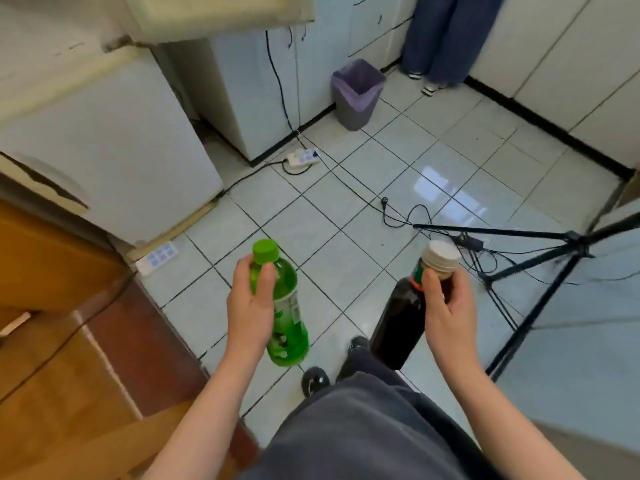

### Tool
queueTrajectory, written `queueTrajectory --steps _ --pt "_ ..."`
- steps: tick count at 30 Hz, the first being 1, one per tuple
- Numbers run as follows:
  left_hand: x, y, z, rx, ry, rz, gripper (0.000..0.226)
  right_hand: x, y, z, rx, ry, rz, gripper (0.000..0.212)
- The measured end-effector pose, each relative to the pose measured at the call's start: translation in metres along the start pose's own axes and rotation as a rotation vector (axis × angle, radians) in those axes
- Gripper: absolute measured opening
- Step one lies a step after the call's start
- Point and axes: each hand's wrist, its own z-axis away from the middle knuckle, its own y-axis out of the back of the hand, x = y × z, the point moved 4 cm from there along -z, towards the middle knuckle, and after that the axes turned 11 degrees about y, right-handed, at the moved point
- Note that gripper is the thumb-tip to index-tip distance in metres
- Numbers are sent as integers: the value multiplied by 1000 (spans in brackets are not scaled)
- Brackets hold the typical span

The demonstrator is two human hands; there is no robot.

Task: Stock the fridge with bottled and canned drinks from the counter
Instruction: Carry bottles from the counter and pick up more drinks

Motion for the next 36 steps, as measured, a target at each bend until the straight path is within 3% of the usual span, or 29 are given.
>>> queueTrajectory --steps 5,12,18,22,27,33,36 --pt "-1 43 -54 133 40 86 54 -11 -93 -54 -162 38 -4 15" --pt "31 112 -170 314 71 185 13 -43 -260 -157 -427 140 -70 3" --pt "88 178 -271 464 31 259 27 -111 -399 -237 -625 279 -135 7" --pt "104 219 -316 592 39 353 25 -145 -485 -268 -772 297 -177 6" --pt "110 273 -366 672 29 417 32 -187 -578 -285 -853 328 -243 7" --pt "147 360 -453 624 -96 424 37 -252 -696 -303 -842 397 -317 15" --pt "186 410 -499 577 -178 379 26 -296 -748 -315 -819 431 -348 17"
